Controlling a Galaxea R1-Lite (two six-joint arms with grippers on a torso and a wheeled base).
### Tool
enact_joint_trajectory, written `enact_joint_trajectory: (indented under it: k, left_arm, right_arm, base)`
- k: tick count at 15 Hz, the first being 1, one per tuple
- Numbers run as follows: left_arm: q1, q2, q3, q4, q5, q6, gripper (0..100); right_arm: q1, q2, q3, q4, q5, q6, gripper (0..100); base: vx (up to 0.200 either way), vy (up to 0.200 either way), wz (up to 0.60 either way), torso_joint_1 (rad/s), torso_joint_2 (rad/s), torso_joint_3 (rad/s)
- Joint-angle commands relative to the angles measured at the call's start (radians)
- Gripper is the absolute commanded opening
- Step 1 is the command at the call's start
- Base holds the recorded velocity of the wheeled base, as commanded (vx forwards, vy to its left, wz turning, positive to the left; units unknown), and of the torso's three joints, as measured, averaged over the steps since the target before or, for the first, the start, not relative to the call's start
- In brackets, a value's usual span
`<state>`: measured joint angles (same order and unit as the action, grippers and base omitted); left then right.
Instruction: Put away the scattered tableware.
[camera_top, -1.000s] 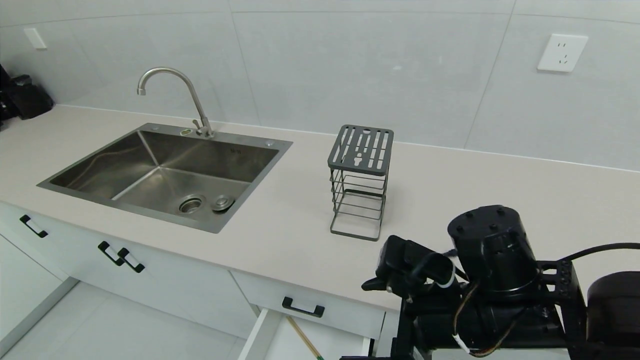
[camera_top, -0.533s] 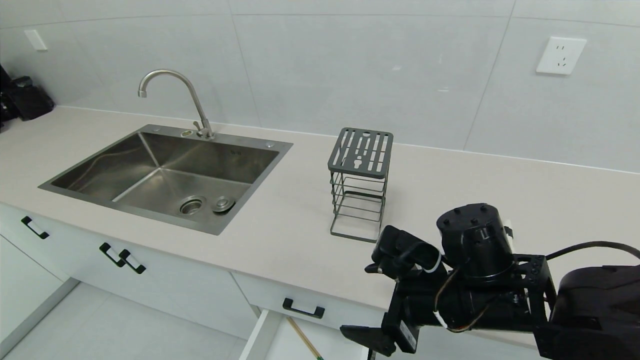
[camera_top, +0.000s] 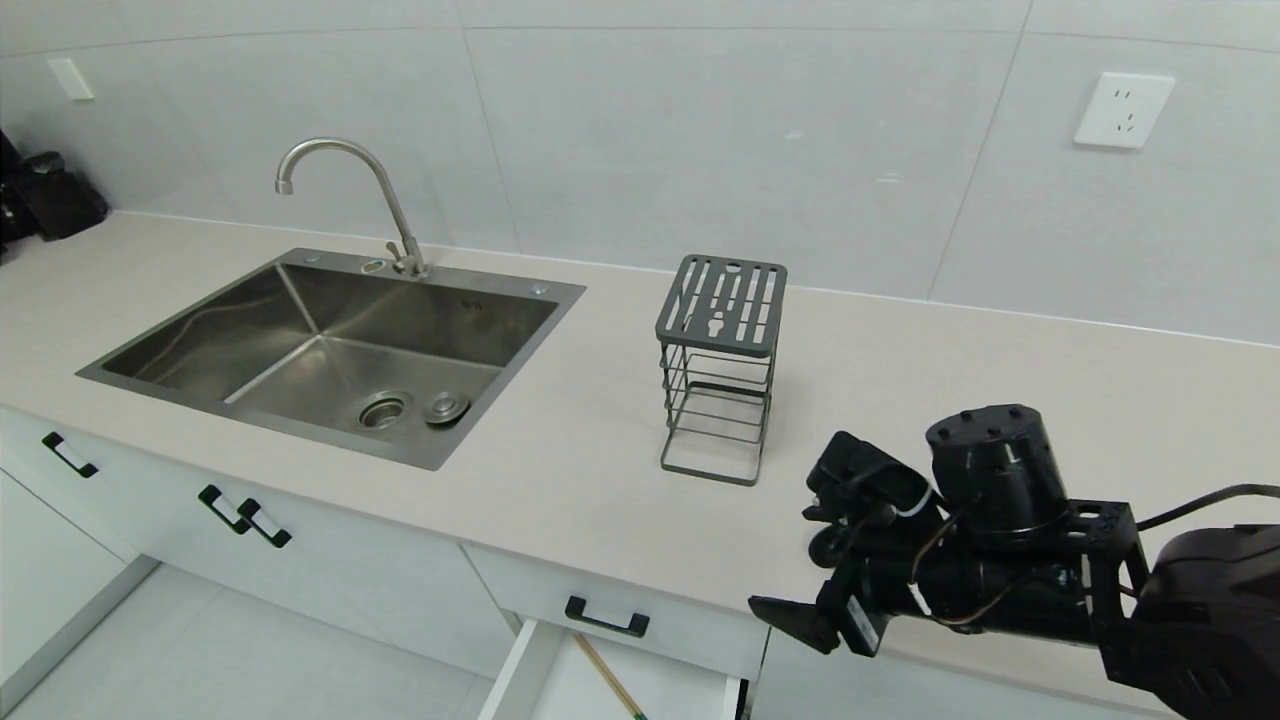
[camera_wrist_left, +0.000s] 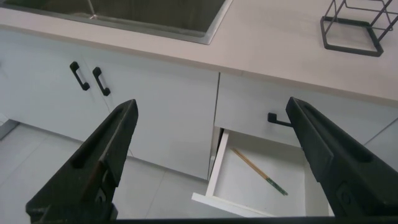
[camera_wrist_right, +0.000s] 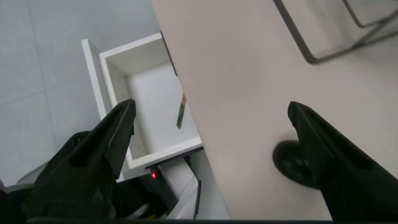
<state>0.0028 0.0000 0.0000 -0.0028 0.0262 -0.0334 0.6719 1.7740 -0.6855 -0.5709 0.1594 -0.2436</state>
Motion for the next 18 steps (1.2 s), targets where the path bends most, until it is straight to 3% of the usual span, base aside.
enact_joint_trajectory:
  k: [1, 5, 7, 8, 10, 15, 18]
  left_arm:
    - [0.0, 0.0, 0.0, 0.0, 0.0, 0.0, 100]
    - [0.0, 0.0, 0.0, 0.0, 0.0, 0.0, 100]
    - [0.0, 0.0, 0.0, 0.0, 0.0, -0.002, 100]
    - [0.0, 0.0, 0.0, 0.0, 0.001, 0.0, 100]
    - [0.0, 0.0, 0.0, 0.0, 0.0, 0.0, 100]
    - [0.0, 0.0, 0.0, 0.0, 0.0, 0.0, 100]
    - [0.0, 0.0, 0.0, 0.0, 0.0, 0.0, 100]
  right_arm:
    - [-0.045, -0.084, 0.08, -0.009, 0.0, -0.003, 100]
    - [-0.155, -0.159, 0.13, -0.012, 0.017, -0.059, 100]
    - [-0.285, -0.177, 0.172, -0.012, 0.057, -0.152, 100]
    - [-0.293, -0.177, 0.176, -0.012, 0.06, -0.16, 100]
    - [-0.391, -0.196, 0.233, -0.012, 0.091, -0.237, 100]
    - [-0.43, -0.163, 0.27, -0.007, 0.094, -0.258, 100]
    - [-0.423, -0.067, 0.19, -0.011, 0.092, -0.264, 100]
  base:
    - [0.0, 0.0, 0.0, 0.0, 0.0, 0.0]
    - [0.0, 0.0, 0.0, 0.0, 0.0, 0.0]
    - [0.0, 0.0, 0.0, 0.0, 0.0, 0.0]
    - [0.0, 0.0, 0.0, 0.0, 0.0, 0.0]
    - [0.0, 0.0, 0.0, 0.0, 0.0, 0.0]
    - [0.0, 0.0, 0.0, 0.0, 0.0, 0.0]
    - [0.0, 0.0, 0.0, 0.0, 0.0, 0.0]
